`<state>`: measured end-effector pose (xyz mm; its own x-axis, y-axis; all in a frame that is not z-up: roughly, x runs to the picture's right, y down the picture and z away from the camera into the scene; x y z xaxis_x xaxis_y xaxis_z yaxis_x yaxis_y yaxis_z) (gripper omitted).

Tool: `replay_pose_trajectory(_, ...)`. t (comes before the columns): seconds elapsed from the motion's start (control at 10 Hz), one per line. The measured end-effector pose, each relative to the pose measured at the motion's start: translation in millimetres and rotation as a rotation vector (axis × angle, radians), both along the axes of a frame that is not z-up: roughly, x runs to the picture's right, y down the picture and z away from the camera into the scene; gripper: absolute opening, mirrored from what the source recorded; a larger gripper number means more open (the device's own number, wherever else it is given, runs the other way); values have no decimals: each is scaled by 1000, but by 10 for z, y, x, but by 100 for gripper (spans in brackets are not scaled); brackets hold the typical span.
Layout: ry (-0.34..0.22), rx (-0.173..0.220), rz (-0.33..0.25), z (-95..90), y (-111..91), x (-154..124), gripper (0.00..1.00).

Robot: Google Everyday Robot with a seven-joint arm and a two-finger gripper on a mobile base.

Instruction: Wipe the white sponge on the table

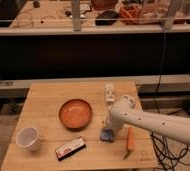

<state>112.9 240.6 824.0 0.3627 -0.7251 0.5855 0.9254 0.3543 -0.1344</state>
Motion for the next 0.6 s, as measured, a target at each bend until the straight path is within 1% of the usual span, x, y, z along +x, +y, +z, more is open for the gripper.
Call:
replay_pose_trajectory(0.3,4,-3,9,-6,10,29,6)
replay_pose_trajectory(0.4,15,-10,36,-21,47,93,6)
replay_pose_trajectory(0.5,23,-15,44,-27,71,143,8)
replay_pose_trajectory(0.6,26,-15,42,-33,66,152,13)
